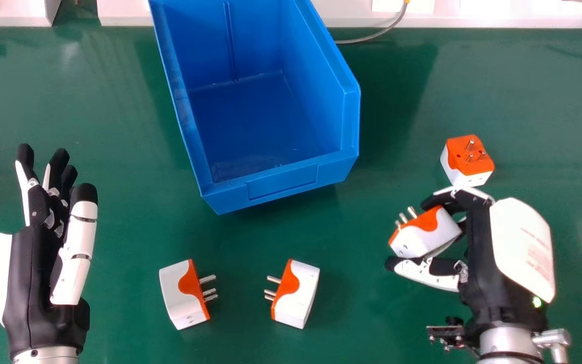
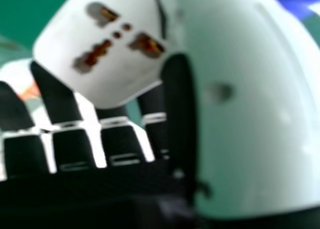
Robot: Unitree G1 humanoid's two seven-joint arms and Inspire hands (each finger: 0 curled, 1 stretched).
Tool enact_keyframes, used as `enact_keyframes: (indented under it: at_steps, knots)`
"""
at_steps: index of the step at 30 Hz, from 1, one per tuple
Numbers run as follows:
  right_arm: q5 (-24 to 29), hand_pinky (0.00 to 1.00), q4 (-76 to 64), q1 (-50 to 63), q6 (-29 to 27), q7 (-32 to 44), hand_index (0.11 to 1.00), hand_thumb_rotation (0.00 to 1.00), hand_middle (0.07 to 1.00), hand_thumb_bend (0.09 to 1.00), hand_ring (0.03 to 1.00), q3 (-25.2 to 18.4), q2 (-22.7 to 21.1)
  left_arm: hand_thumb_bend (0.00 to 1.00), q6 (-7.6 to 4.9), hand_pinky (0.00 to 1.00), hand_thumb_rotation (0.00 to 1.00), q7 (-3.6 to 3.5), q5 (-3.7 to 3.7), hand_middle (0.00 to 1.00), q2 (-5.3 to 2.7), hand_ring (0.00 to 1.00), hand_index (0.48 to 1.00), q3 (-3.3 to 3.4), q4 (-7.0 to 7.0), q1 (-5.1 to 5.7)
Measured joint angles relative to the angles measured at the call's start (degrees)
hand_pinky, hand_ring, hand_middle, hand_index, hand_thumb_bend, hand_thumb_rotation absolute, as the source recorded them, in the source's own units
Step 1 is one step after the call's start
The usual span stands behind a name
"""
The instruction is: Pick all objects and put in blue box
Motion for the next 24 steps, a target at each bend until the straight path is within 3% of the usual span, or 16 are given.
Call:
enact_keyframes:
  at_steps: [10, 16, 24]
  knots:
    - [-2.5, 0.26, -6.8, 0.9, -7.9, 2.1, 0.563, 0.0, 0.476, 0.481, 0.381, 4.3, -1.2, 0.35, 0.09, 1.0, 0.66, -0.05, -0.04, 0.99, -0.25, 0.99, 0.978, -0.03, -0.05, -0.05]
    - [-2.6, 0.27, -7.6, -0.9, -8.8, 4.9, 0.565, 0.0, 0.469, 0.482, 0.379, 6.8, 0.4, 0.31, 0.1, 1.0, 0.69, -0.06, -0.01, 1.0, -0.3, 1.0, 0.986, -0.11, -0.05, -0.05]
    - [-4.9, 0.27, -4.2, -7.1, -10.6, 5.2, 0.562, 0.0, 0.505, 0.484, 0.398, 9.5, 1.9, 0.38, 0.1, 1.0, 0.71, -0.49, -0.07, 1.0, -0.31, 1.0, 0.984, -0.14, -0.05, -0.2]
